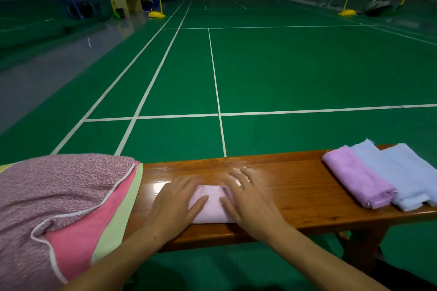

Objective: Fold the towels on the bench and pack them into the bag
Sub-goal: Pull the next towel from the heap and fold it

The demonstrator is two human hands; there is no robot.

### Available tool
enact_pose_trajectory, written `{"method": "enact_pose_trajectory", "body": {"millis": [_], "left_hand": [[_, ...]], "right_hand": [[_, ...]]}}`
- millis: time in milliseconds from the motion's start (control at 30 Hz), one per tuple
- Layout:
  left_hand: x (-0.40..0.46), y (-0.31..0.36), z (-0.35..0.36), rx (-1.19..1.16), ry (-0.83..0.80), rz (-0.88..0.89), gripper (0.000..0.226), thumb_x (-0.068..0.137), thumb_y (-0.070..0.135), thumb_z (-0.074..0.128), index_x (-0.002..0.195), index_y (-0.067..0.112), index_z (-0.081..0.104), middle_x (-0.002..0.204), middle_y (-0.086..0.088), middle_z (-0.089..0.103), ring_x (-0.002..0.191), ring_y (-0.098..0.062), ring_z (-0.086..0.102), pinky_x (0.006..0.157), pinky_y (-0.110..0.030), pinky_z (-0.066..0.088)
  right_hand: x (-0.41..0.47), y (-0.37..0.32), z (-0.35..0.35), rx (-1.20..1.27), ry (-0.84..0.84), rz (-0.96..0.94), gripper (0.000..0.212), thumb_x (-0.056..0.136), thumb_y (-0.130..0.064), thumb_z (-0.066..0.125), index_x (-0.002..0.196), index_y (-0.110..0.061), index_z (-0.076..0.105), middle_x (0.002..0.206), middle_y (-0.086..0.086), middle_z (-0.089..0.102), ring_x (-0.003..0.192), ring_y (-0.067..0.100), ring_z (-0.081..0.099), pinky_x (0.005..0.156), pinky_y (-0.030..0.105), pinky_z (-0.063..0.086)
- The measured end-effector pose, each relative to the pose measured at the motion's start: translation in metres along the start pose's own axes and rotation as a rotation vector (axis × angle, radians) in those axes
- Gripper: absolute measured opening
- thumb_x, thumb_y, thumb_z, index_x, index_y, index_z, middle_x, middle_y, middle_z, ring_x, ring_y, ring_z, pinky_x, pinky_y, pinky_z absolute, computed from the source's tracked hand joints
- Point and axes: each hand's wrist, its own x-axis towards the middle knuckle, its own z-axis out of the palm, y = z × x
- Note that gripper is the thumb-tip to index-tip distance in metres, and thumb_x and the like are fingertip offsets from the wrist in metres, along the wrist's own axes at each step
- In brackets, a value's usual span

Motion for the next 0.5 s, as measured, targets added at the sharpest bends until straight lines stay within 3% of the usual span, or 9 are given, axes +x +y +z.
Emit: {"method": "enact_pose_trajectory", "body": {"millis": [100, 167, 267, 333, 400, 500], "left_hand": [[-0.003, 0.003, 0.008, 0.024, -0.137, -0.025, 0.056, 0.106, 0.068, 0.03, 0.154, 0.041, 0.042, 0.161, 0.016, 0.043, 0.145, -0.007, 0.039, 0.119, -0.036, 0.036], [-0.004, -0.001, 0.008, 0.063, -0.188, -0.051, 0.057, 0.107, 0.067, 0.026, 0.158, 0.044, 0.038, 0.165, 0.013, 0.038, 0.149, -0.011, 0.035, 0.121, -0.038, 0.034], [-0.003, -0.01, -0.001, 0.104, -0.206, -0.109, 0.053, 0.108, 0.062, 0.029, 0.156, 0.042, 0.043, 0.165, 0.008, 0.039, 0.15, -0.014, 0.035, 0.119, -0.039, 0.034], [0.0, -0.013, -0.005, 0.113, -0.172, -0.15, 0.052, 0.107, 0.061, 0.035, 0.15, 0.038, 0.051, 0.159, 0.007, 0.045, 0.143, -0.014, 0.042, 0.114, -0.038, 0.041], [0.002, -0.016, -0.007, 0.088, -0.121, -0.214, 0.05, 0.104, 0.063, 0.041, 0.141, 0.033, 0.056, 0.144, 0.007, 0.056, 0.125, -0.011, 0.053, 0.102, -0.035, 0.05], [0.008, -0.024, -0.007, -0.001, -0.111, -0.341, 0.049, 0.099, 0.073, 0.041, 0.122, 0.034, 0.059, 0.117, 0.012, 0.066, 0.096, -0.007, 0.063, 0.085, -0.037, 0.057]], "right_hand": [[-0.007, -0.005, 0.007, 0.061, -0.269, -0.053, 0.062, 0.112, -0.057, 0.024, 0.164, -0.024, 0.028, 0.171, 0.002, 0.028, 0.161, 0.03, 0.013, 0.131, 0.05, 0.018], [-0.01, 0.003, 0.003, 0.099, -0.367, -0.02, 0.063, 0.113, -0.056, 0.019, 0.168, -0.025, 0.018, 0.174, 0.0, 0.019, 0.162, 0.029, 0.008, 0.131, 0.046, 0.011], [-0.008, 0.017, -0.008, 0.124, -0.405, 0.038, 0.057, 0.115, -0.045, 0.021, 0.166, -0.021, 0.025, 0.17, 0.0, 0.03, 0.157, 0.027, 0.022, 0.128, 0.04, 0.018], [-0.007, 0.02, -0.012, 0.133, -0.388, 0.094, 0.047, 0.114, -0.042, 0.031, 0.152, -0.02, 0.048, 0.152, -0.001, 0.054, 0.141, 0.026, 0.044, 0.116, 0.039, 0.04], [-0.007, 0.021, -0.012, 0.095, -0.337, 0.147, 0.031, 0.109, -0.048, 0.043, 0.12, -0.025, 0.063, 0.117, -0.005, 0.069, 0.109, 0.02, 0.058, 0.09, 0.034, 0.054], [-0.008, 0.014, -0.014, 0.14, -0.299, 0.22, 0.038, 0.099, -0.061, 0.056, 0.116, -0.029, 0.066, 0.104, -0.009, 0.069, 0.09, 0.014, 0.061, 0.076, 0.033, 0.056]]}}
